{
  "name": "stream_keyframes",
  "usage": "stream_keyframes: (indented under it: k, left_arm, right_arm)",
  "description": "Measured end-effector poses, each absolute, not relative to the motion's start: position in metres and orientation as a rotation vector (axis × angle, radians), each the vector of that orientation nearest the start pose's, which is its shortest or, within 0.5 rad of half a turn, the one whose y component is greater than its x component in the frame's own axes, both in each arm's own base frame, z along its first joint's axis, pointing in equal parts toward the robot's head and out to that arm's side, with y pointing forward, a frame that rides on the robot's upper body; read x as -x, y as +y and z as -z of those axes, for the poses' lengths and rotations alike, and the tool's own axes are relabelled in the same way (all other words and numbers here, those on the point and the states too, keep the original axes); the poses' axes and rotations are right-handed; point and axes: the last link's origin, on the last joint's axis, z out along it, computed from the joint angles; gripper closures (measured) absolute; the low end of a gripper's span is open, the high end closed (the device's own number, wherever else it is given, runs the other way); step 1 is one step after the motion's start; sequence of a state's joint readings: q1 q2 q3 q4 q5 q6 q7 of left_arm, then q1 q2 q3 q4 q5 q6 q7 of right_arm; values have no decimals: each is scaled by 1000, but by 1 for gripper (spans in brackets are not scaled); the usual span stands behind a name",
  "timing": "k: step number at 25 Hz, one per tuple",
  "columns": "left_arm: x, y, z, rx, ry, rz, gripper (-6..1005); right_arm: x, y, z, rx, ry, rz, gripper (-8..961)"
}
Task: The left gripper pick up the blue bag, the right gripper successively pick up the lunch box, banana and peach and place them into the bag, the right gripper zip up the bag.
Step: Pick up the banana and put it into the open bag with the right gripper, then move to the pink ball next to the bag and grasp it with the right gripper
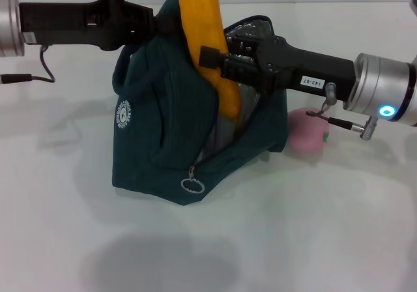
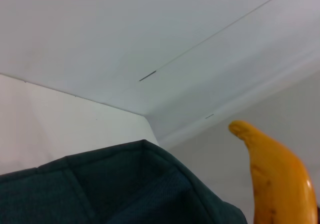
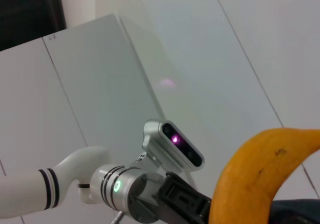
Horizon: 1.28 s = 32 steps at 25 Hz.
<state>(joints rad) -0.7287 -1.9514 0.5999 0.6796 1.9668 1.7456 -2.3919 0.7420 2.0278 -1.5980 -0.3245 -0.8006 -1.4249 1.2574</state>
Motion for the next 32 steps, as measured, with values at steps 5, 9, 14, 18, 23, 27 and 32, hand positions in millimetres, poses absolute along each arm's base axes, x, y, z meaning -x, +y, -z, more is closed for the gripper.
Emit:
stream_keyframes:
  k: [5,9,14,18,23,27,32]
  left_arm:
    - [198,377,-67,2565,-1712,947,966]
    - [197,377,-67,2564,-1711,948,966]
    - [197,377,-67,2567,-1709,947,966]
    - [197,377,-68,2567,-1709,948,966]
    - [200,376,-69,2557,-1714,948,966]
    - [201,376,-69,2554,-1717,948,966]
    - [201,376,-70,2552,-1721,947,966]
  right_arm:
    - [-148,357,50,2694,587,-1345,451]
    - [-148,357,49,2688,581,-1354,447]
    - [-148,356,48,2684,579,-1360,314]
    - [-154,356,39,2628,579,-1393,161]
    - [-177,360,7,2448,590,-1446,77]
    - [-219,356,-24,2298,647,-1399,79]
    - [-266,349,-35,2251,763,-1197,81]
